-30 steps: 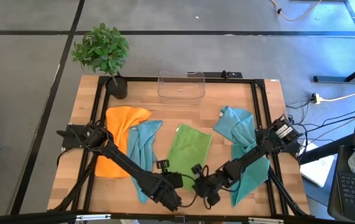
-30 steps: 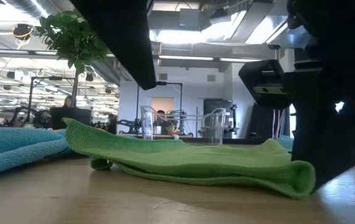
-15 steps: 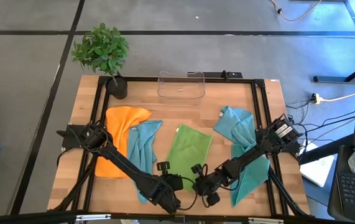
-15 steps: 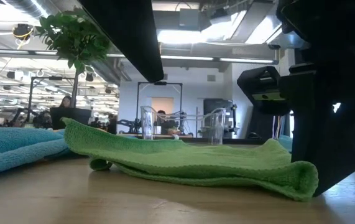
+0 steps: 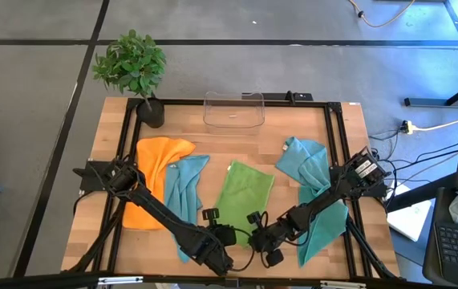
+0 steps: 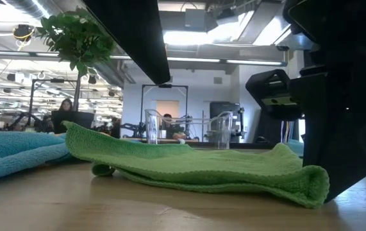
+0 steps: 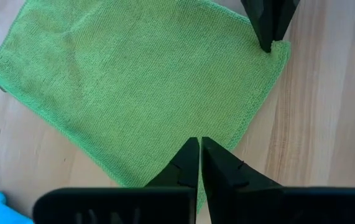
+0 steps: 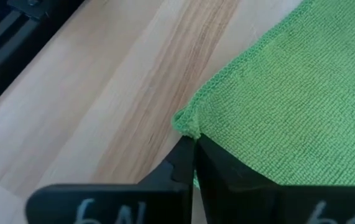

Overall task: Fold microfiber towels
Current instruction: Fold the green microfiber towel

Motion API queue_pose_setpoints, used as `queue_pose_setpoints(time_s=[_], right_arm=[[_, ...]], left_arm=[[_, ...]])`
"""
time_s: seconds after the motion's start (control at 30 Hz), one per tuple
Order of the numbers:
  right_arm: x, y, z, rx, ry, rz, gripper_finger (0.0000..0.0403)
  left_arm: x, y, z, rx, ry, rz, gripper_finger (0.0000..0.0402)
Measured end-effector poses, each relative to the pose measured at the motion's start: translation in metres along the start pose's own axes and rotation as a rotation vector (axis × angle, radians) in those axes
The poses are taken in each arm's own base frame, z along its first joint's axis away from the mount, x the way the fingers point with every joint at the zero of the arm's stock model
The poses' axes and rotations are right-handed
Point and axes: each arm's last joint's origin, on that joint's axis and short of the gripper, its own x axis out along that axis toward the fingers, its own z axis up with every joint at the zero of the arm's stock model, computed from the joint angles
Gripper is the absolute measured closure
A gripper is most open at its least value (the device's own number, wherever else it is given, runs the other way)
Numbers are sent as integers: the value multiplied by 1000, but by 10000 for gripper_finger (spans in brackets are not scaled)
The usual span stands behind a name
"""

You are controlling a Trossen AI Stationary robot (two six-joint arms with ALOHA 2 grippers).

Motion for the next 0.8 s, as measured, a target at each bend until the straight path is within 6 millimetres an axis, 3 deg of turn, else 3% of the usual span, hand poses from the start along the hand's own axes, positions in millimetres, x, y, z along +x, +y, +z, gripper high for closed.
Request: queue_pose_setpoints(time_s=[0.33, 0.53, 0.8], right_arm=[[-1, 5, 1, -13, -11, 9, 392], [-12, 16, 16, -61, -70, 31, 392], [-28, 22, 20, -103, -65, -141, 393]], left_arm=[[0, 0, 0, 4, -1, 1, 388], [-1, -1, -1, 13, -29, 31, 388], [-6, -7, -7, 31, -41, 22, 388]])
